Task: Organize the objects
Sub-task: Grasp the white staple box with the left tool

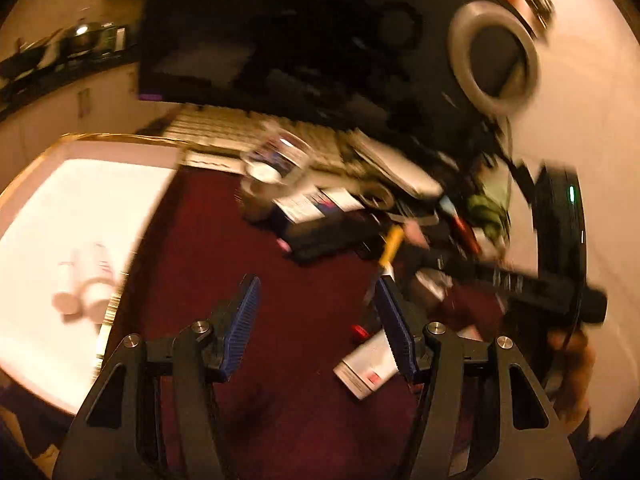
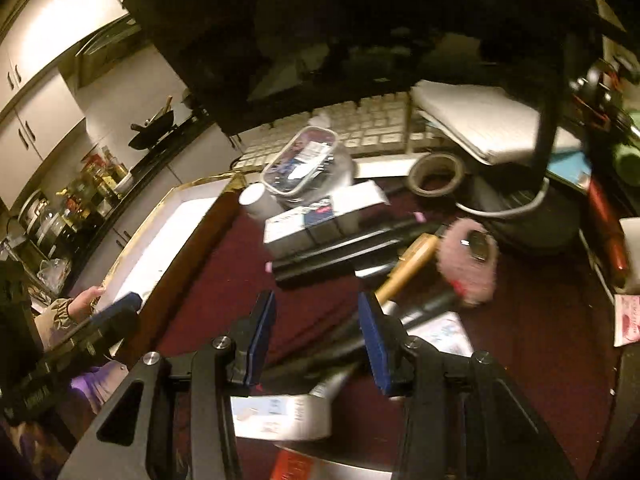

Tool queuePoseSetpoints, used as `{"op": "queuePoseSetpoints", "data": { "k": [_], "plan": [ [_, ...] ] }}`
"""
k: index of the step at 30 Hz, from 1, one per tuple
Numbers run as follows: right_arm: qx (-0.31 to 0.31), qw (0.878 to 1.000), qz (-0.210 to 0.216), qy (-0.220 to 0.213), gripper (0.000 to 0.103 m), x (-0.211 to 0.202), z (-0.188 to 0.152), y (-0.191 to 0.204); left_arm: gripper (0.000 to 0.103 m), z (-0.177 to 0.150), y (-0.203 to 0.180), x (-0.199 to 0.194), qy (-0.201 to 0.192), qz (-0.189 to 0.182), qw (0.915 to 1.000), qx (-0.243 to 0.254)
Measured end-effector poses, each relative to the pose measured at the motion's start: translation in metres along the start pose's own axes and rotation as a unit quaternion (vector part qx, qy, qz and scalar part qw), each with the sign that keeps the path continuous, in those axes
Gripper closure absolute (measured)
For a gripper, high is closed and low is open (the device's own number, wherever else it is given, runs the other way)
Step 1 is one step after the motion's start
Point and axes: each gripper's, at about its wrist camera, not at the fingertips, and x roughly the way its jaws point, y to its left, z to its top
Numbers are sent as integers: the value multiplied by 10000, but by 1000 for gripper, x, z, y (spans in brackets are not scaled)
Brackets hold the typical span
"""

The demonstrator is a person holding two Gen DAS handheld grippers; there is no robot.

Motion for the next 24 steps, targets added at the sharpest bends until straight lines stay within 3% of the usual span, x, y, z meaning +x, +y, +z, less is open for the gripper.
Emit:
{"op": "queuePoseSetpoints", "data": {
  "k": [5,10,15,20,24],
  "plan": [
    [132,9999,-12,-92,60,-11,0,-21,44,-20,-27,26,650,-244,9952,687],
    [204,9997,155,6,60,-12,0,-26,44,-38,-47,36,797,-300,9865,1399],
    [107,9995,295,66,60,-14,-1,-22,44,-41,-48,53,1071,-398,9841,1358],
    [-50,9993,298,213,60,-12,-4,-16,44,-36,-41,51,924,-573,9880,1096],
    [-74,9975,378,584,60,-6,-8,-9,63,-41,-46,48,869,-541,9866,1269]
  ]
}}
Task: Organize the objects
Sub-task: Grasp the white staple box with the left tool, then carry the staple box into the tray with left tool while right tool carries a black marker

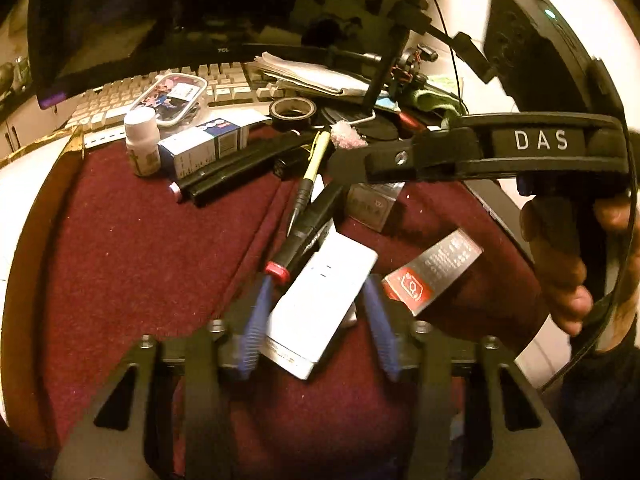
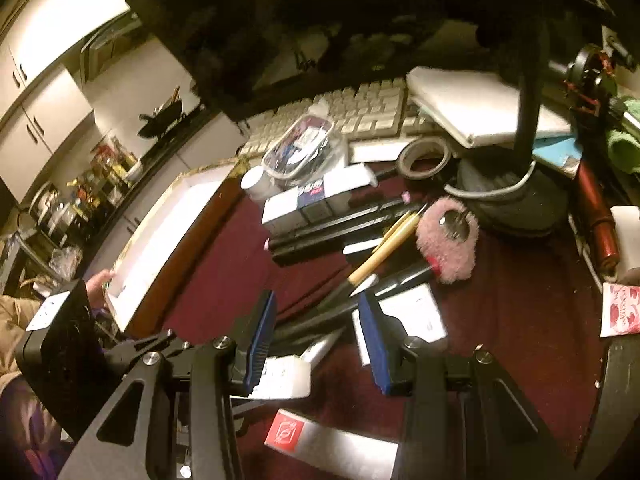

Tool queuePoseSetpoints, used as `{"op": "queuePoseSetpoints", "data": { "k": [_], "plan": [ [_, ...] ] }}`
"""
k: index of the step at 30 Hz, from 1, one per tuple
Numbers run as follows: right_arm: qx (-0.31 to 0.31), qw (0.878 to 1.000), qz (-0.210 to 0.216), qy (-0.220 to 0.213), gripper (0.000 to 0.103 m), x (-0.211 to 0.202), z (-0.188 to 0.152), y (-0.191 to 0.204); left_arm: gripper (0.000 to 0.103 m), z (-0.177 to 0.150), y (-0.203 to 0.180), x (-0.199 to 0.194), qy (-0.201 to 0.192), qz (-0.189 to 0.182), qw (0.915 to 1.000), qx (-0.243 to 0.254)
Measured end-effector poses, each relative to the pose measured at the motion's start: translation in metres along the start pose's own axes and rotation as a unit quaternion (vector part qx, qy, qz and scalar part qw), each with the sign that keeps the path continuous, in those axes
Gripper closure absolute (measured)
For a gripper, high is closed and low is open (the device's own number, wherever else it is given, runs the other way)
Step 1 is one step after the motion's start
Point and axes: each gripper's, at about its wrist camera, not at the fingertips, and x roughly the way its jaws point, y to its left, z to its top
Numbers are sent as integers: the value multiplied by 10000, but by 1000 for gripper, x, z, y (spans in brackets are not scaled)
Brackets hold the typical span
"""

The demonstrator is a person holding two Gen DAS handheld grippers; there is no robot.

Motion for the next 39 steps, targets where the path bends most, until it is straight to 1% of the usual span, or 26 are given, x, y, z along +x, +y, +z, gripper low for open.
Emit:
{"op": "queuePoseSetpoints", "data": {
  "k": [2,3,4,5,6,9,12,13,17,18,19,20,21,24,26,28,29,31,35,39],
  "plan": [
    [125,9995,150,231,60,7,-2,1,67,-1,0,1,-28,14,10000,-23],
    [217,9990,150,352,60,12,-3,1,68,-2,2,1,-22,4,10000,-70],
    [290,9987,163,382,60,15,-4,0,71,-2,4,1,-7,-38,9999,-109],
    [404,9983,223,346,60,15,-3,-2,73,-3,6,0,-15,-61,9999,-135],
    [555,9977,139,376,60,18,-3,-6,73,-4,6,-1,-25,-60,9999,-154],
    [948,9951,87,271,60,23,-2,-18,74,-8,12,-8,-117,-104,9994,-300],
    [1283,9911,219,274,60,33,0,-24,74,-11,20,-15,-233,-177,9983,-500],
    [1341,9904,260,213,60,33,0,-24,74,-11,21,-17,-264,-185,9981,-531],
    [1573,9874,147,-5,61,40,5,-30,74,-11,27,-22,-320,-204,9973,-637],
    [1545,9879,81,-41,64,41,5,-30,74,-11,29,-23,-335,-214,9970,-666],
    [1514,9885,-5,-61,78,42,5,-31,74,-12,31,-24,-353,-227,9965,-716],
    [1613,9868,99,-114,78,41,3,-35,74,-12,34,-25,-381,-257,9959,-777],
    [1667,9858,170,-142,81,40,2,-36,74,-13,37,-27,-417,-320,9949,-861],
    [1454,9885,144,-388,84,30,1,-27,74,-15,44,-30,-465,-340,9935,-982],
    [1310,9896,310,-500,87,25,4,-19,74,-15,47,-33,-510,-331,9924,-1067],
    [1119,9914,382,-563,89,24,7,-12,74,-16,52,-38,-610,-379,9903,-1193],
    [974,9925,487,-560,89,26,8,-4,74,-16,55,-41,-666,-317,9894,-1250],
    [864,9937,530,-476,89,34,10,5,74,-17,61,-47,-764,-195,9876,-1358],
    [470,9973,508,-230,90,60,21,28,74,-19,78,-62,-1024,14,9799,-1710],
    [192,9990,379,139,89,92,25,46,74,-21,88,-65,-1046,188,9761,-1895]
  ]
}}
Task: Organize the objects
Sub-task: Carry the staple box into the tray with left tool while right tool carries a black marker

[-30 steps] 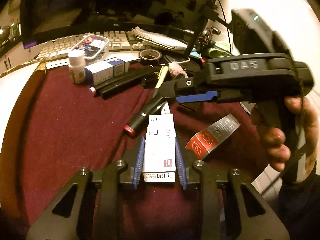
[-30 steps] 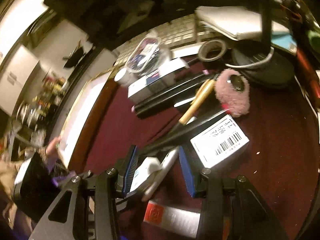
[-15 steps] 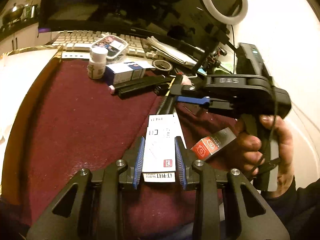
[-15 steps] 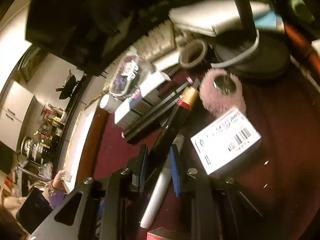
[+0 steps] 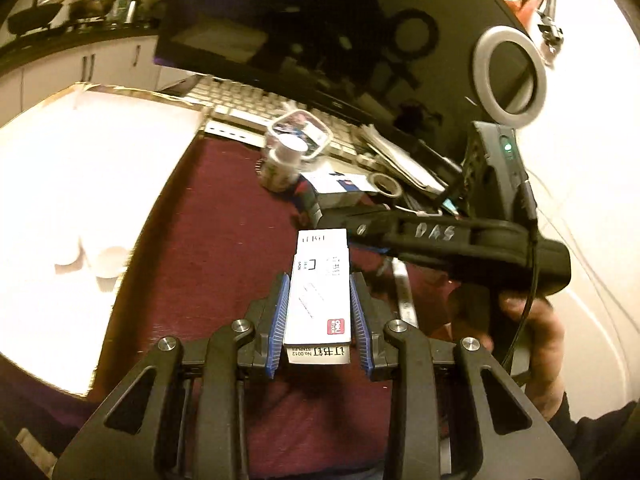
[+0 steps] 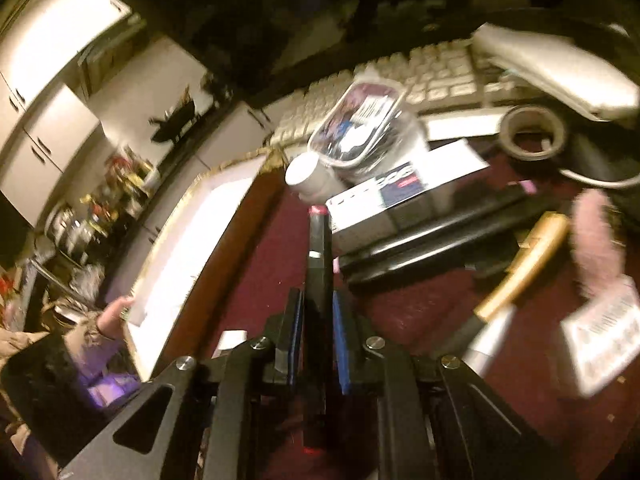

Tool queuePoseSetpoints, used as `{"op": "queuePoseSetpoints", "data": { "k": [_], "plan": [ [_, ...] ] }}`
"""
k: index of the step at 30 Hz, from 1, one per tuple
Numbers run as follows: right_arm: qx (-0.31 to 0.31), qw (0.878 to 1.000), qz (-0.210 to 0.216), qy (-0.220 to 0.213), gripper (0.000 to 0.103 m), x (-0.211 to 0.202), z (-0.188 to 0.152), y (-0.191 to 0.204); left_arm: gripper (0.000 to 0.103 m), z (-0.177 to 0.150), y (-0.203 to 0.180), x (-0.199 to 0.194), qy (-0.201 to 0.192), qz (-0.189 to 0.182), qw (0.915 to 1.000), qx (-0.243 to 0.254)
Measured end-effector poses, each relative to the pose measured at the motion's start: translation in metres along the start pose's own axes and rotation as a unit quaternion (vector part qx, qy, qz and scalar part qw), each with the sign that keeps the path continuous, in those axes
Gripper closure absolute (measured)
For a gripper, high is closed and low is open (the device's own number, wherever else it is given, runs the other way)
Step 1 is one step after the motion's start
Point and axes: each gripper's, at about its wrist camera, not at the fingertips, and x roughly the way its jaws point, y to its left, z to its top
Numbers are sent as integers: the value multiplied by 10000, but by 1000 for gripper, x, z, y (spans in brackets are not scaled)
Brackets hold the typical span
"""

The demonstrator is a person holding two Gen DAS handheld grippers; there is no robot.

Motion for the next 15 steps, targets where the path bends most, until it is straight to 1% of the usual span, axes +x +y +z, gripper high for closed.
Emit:
{"op": "queuePoseSetpoints", "data": {
  "k": [2,5,7,9,11,13,14,15],
  "plan": [
    [-112,9996,-41,274,89,12,-6,7,74,1,3,1,4,36,10000,-31],
    [-425,9980,-230,414,85,13,-16,14,74,0,6,0,-38,80,9999,-57],
    [-603,9969,-267,441,71,12,-20,20,74,0,8,-1,-51,75,9999,-101],
    [-826,9948,-356,479,66,13,-21,27,74,0,10,-2,-82,102,9998,-128],
    [-1020,9923,-576,398,66,16,-22,32,74,0,10,-3,-117,170,9996,-169],
    [-1156,9902,-688,373,68,18,-23,36,74,1,12,-6,-141,185,9995,-201],
    [-1161,9900,-707,376,73,17,-24,36,74,2,13,-8,-173,216,9993,-245],
    [-1181,9896,-703,424,87,17,-25,35,74,2,14,-10,-201,216,9992,-283]
  ]
}}
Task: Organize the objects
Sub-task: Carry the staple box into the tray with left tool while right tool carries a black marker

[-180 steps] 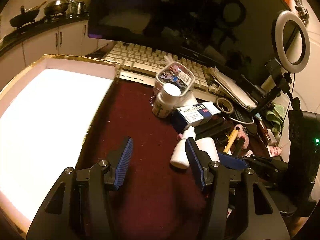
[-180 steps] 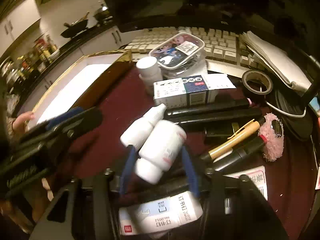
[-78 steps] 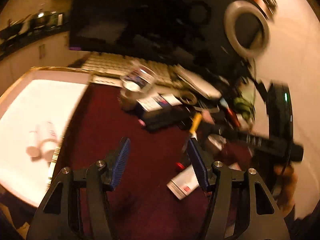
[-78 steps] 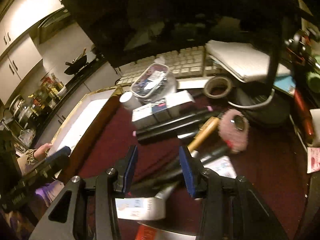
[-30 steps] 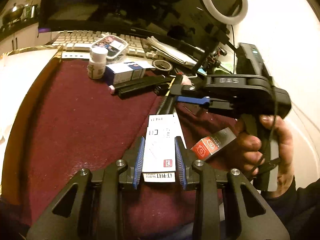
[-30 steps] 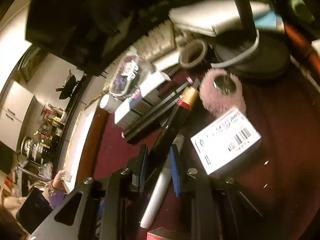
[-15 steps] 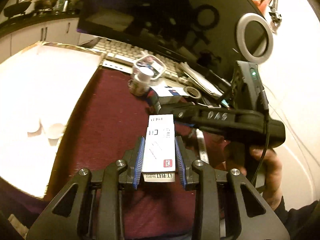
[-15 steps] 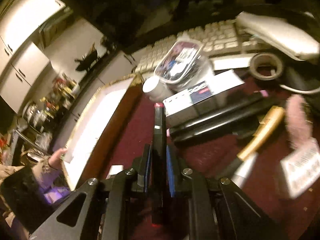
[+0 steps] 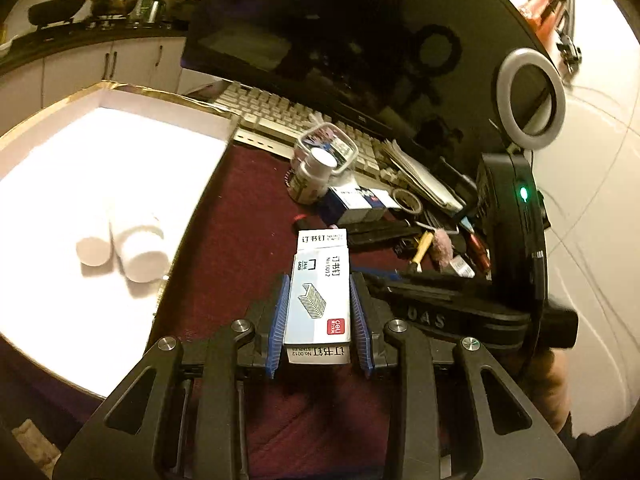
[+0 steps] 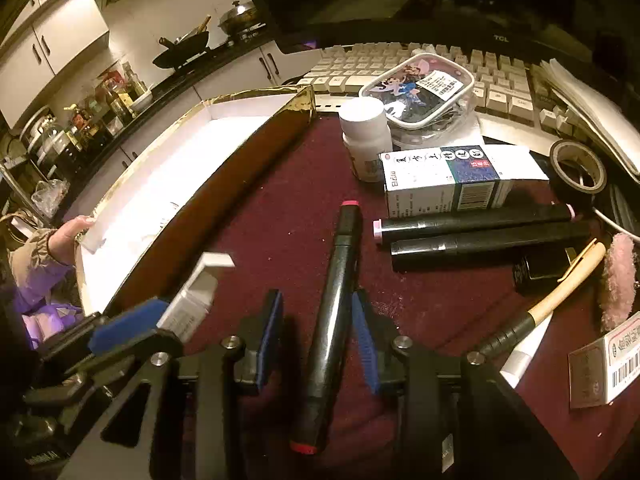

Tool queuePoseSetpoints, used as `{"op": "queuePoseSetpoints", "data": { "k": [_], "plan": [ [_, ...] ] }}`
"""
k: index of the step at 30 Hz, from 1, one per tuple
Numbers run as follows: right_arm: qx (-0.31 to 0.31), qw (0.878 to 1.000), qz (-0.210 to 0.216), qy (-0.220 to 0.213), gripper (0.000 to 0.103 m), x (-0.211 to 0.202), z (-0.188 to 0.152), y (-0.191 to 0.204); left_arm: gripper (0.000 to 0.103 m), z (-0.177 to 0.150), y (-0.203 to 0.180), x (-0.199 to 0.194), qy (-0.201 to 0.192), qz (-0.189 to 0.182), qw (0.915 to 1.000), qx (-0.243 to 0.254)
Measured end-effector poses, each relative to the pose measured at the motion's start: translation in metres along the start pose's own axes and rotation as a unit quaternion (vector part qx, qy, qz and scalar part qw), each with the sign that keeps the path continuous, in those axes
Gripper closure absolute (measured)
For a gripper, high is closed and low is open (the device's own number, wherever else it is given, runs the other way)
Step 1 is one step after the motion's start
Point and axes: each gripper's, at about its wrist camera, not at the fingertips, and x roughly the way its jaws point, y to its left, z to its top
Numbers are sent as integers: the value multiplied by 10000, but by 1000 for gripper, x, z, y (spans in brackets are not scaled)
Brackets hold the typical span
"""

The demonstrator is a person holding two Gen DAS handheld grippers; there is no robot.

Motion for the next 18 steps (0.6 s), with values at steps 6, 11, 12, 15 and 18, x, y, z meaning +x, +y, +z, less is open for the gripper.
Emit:
{"op": "queuePoseSetpoints", "data": {
  "k": [6,11,12,15,18],
  "plan": [
    [101,9974,469,-538,88,-33,2,2,74,11,3,-21,-282,-97,9993,-212],
    [43,9911,1064,-796,88,-45,23,23,74,34,18,-46,-636,281,9971,-318],
    [39,9902,1167,-766,88,-41,27,30,74,40,27,-52,-713,452,9956,-415],
    [5,9844,1629,-665,88,-29,42,52,74,50,52,-61,-818,980,9898,-635],
    [-92,9826,1769,-550,88,-10,55,74,74,57,78,-64,-781,1398,9832,-877]
  ]
}}
